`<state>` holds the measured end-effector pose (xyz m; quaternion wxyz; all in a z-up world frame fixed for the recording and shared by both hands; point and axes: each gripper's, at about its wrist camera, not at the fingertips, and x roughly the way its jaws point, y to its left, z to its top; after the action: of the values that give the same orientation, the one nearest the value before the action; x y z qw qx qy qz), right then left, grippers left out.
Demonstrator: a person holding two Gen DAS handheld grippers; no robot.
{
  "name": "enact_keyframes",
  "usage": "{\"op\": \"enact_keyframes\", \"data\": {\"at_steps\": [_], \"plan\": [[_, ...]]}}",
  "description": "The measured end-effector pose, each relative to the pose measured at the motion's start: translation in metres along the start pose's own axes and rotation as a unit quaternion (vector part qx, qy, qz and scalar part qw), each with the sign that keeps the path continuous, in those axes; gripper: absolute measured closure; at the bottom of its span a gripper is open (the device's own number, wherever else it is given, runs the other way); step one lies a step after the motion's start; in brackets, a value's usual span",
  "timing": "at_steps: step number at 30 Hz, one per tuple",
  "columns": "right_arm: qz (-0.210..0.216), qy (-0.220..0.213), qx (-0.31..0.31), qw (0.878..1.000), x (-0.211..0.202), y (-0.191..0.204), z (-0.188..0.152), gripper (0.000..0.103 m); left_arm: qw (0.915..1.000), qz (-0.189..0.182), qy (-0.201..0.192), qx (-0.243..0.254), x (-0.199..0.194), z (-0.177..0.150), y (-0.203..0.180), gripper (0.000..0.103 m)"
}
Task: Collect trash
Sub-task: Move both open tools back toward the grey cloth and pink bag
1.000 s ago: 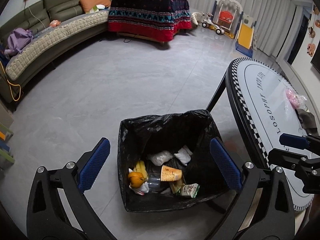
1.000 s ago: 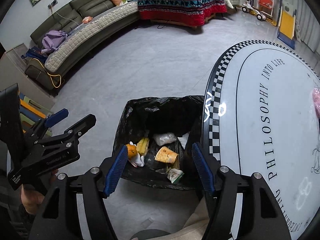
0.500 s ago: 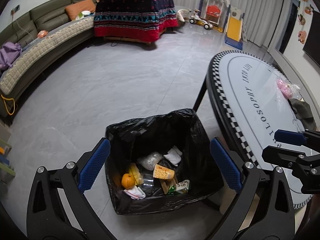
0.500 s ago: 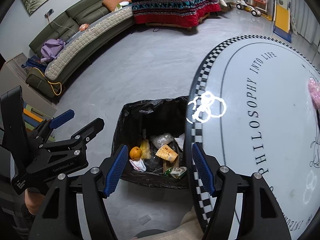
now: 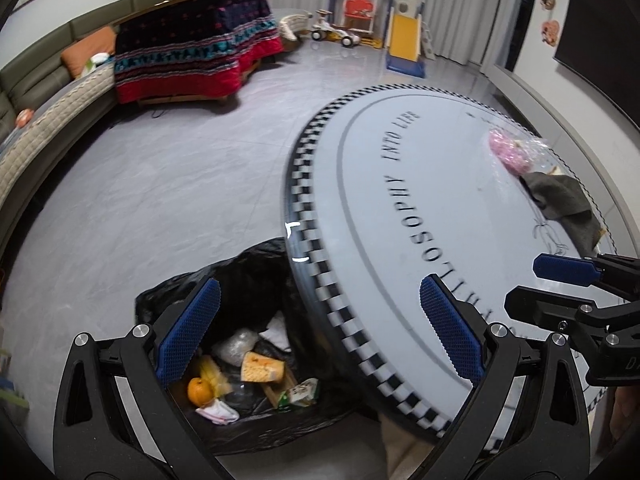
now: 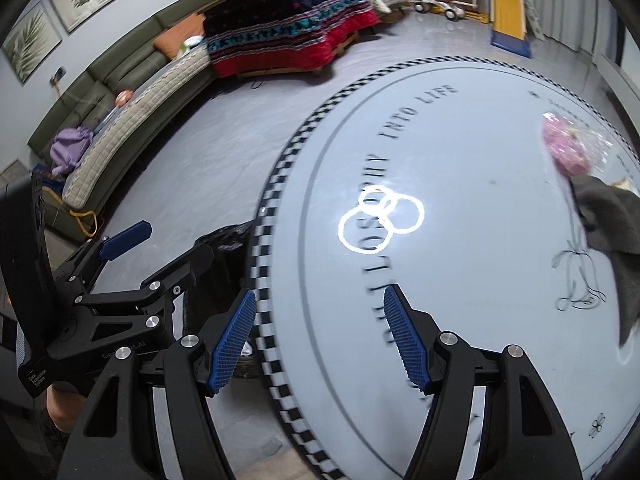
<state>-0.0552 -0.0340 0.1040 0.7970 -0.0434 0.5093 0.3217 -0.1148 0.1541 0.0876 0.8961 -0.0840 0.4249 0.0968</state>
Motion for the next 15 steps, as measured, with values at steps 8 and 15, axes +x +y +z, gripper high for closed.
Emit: {"op": "enact_keyframes", "data": {"at_steps": [8, 15], "plan": [[-0.034, -0.017, 0.049, 0.998, -0.021, -0.073, 0.000, 0.035, 0.9987, -0.033, 0.013, 0.037, 0.026, 0.019, -0.064, 0.006], [-0.065, -0.032, 0.105, 0.992, -0.038, -0.153, 0.003, 0.035, 0.9951, -0.058, 0.027, 0.076, 0.052, 0.037, -0.121, 0.006]]}}
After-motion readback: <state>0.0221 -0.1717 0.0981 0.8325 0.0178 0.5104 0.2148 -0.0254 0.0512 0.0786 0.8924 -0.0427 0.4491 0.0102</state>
